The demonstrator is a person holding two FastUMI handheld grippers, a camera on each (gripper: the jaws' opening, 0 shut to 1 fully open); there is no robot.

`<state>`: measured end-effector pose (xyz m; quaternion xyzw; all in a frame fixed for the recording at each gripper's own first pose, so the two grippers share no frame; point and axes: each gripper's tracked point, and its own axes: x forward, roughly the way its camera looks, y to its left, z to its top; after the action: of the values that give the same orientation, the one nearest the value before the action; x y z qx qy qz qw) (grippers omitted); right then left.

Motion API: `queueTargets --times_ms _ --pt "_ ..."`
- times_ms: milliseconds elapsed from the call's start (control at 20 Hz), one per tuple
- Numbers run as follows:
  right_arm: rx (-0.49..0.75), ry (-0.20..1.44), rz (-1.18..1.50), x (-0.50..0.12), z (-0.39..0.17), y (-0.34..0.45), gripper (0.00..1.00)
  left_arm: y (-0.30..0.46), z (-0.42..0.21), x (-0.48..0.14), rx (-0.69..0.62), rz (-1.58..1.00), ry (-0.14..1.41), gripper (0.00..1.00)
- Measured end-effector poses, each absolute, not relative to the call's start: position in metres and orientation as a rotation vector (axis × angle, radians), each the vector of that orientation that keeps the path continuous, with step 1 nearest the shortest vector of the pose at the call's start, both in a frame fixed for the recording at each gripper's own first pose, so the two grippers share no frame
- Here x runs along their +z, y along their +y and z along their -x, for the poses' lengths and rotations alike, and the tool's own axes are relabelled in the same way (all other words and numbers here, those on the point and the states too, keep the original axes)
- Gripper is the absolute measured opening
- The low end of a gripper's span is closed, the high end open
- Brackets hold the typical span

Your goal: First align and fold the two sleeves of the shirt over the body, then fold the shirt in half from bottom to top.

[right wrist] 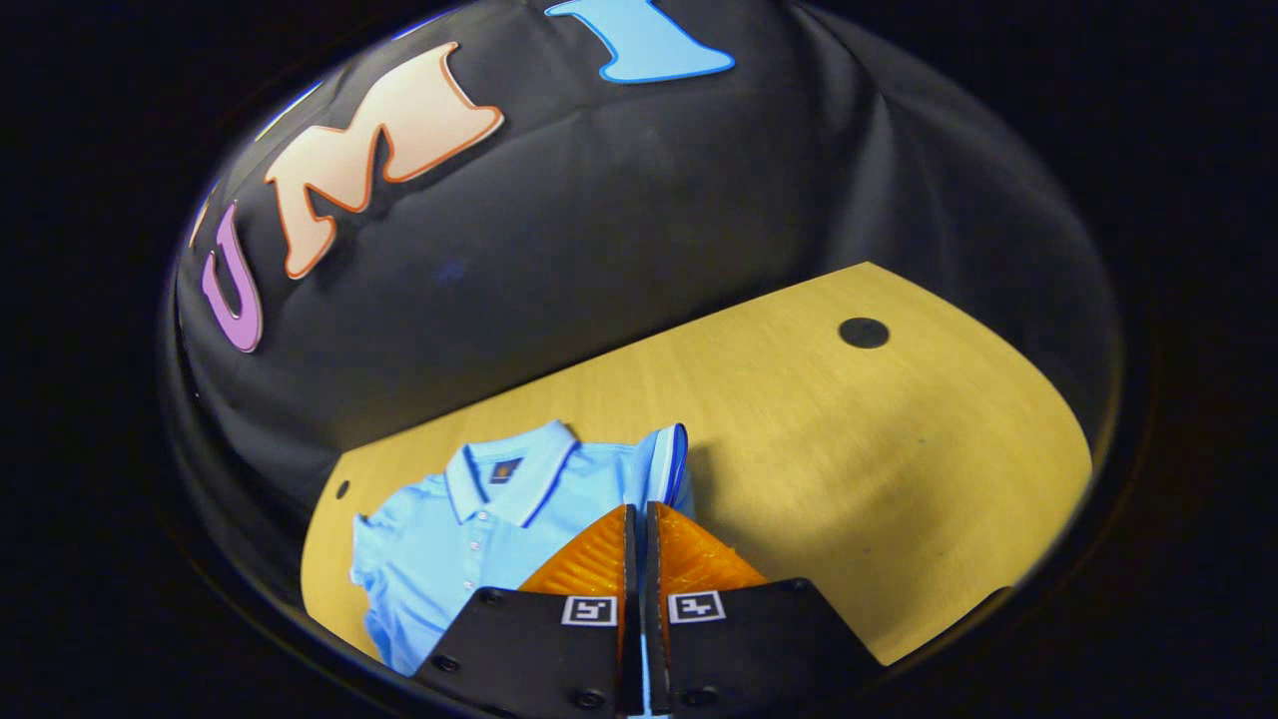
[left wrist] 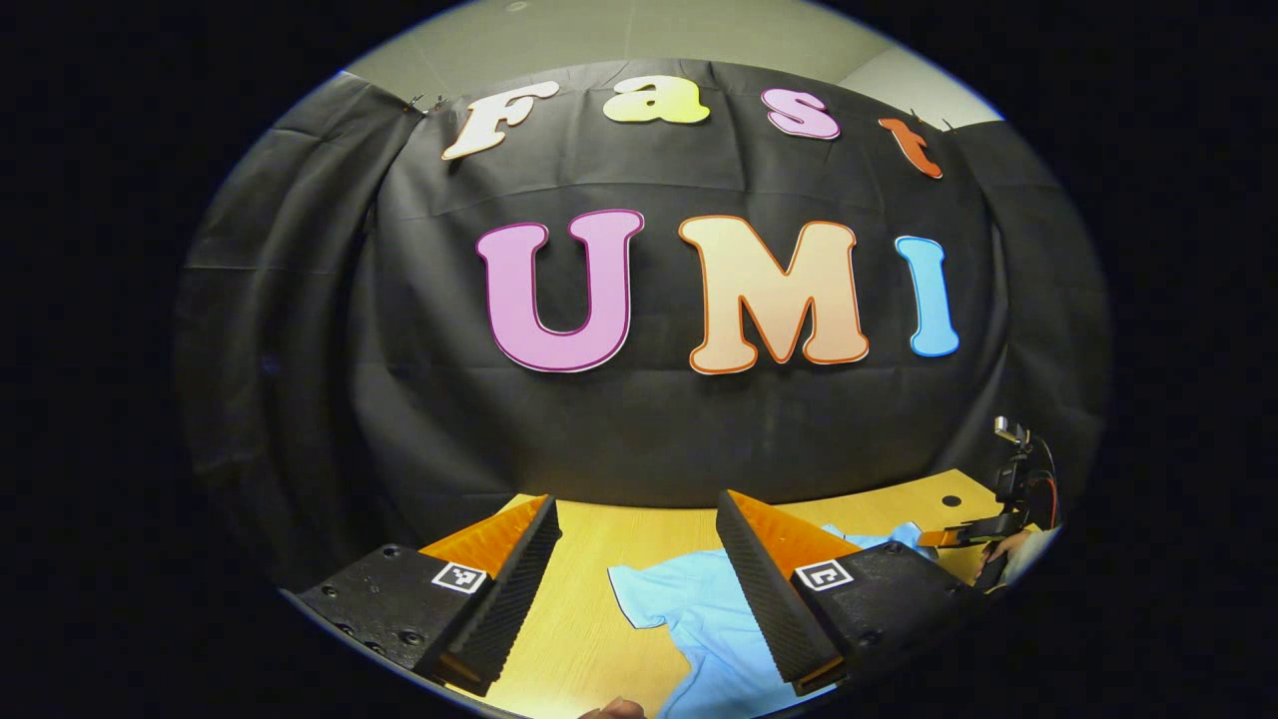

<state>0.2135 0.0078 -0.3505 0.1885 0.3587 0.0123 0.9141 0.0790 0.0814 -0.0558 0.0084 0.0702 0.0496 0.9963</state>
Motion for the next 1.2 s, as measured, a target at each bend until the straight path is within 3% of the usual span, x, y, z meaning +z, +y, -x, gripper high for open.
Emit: queueTargets --times_ms 400,500,550,600,650,800,950,1000,1100,1150,1200 --pt "0.157 0.786 -0.392 -0.377 -0.202 0.105 0.04 0.103 -0.076 -0.071 0.133 -0.004 0.178 0.96" --pt "0.187 0.821 -0.376 -0.384 -0.192 0.120 0.08 0.108 -0.076 -0.080 0.140 0.010 0.196 0.96" --pt "0.202 0.821 -0.363 -0.383 -0.188 0.121 0.19 0.110 -0.078 -0.083 0.141 0.022 0.199 0.96" --pt "0.218 0.806 -0.346 -0.376 -0.186 0.123 0.54 0.110 -0.081 -0.086 0.142 0.032 0.202 0.96" --pt "0.233 0.785 -0.323 -0.370 -0.186 0.124 0.45 0.112 -0.085 -0.091 0.144 0.037 0.206 0.96" --pt "0.253 0.733 -0.251 -0.344 -0.175 0.116 0.97 0.113 -0.106 -0.117 0.138 0.057 0.234 0.96" --pt "0.250 0.679 -0.204 -0.314 -0.163 0.098 0.98 0.116 -0.131 -0.160 0.129 0.092 0.306 0.95" --pt "0.240 0.665 -0.183 -0.305 -0.158 0.087 0.93 0.117 -0.140 -0.174 0.129 0.105 0.329 0.95" --pt "0.211 0.627 -0.155 -0.283 -0.150 0.065 0.98 0.116 -0.156 -0.210 0.122 0.124 0.401 0.95" --pt "0.196 0.608 -0.150 -0.272 -0.147 0.055 0.93 0.113 -0.161 -0.229 0.116 0.132 0.442 0.95" --pt "0.178 0.594 -0.149 -0.263 -0.144 0.043 0.98 0.114 -0.169 -0.244 0.116 0.134 0.472 0.95"
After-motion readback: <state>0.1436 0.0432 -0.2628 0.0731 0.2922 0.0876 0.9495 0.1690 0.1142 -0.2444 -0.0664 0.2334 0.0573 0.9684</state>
